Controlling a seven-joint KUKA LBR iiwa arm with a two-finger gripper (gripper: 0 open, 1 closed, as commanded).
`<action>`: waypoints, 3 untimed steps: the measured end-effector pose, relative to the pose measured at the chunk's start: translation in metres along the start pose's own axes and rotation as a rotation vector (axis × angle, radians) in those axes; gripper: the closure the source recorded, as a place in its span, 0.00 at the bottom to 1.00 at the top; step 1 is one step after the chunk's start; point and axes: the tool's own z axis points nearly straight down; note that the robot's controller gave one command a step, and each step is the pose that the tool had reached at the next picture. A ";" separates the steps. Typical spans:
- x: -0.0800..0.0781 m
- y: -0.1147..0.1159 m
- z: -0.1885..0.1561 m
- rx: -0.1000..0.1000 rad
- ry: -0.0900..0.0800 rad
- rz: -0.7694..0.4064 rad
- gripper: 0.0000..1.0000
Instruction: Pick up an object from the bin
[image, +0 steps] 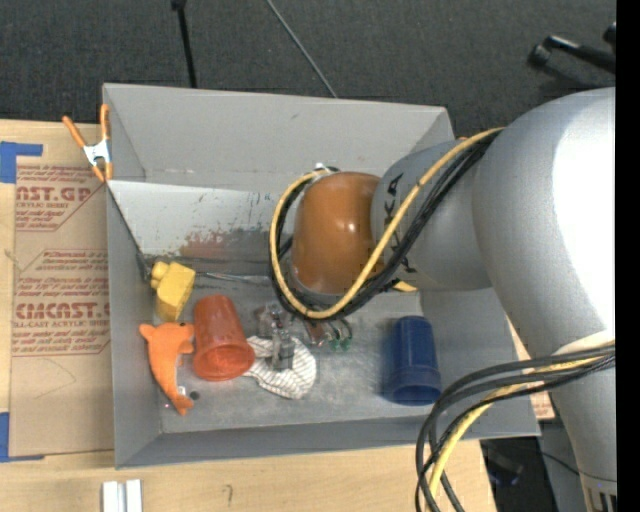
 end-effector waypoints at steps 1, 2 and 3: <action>0.000 0.000 0.000 0.000 0.000 0.000 1.00; 0.000 0.000 0.000 0.000 0.000 0.000 1.00; 0.000 0.000 0.000 0.000 0.000 0.000 1.00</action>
Offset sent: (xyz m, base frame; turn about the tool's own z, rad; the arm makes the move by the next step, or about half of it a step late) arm 0.0000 0.0000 0.0000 0.0000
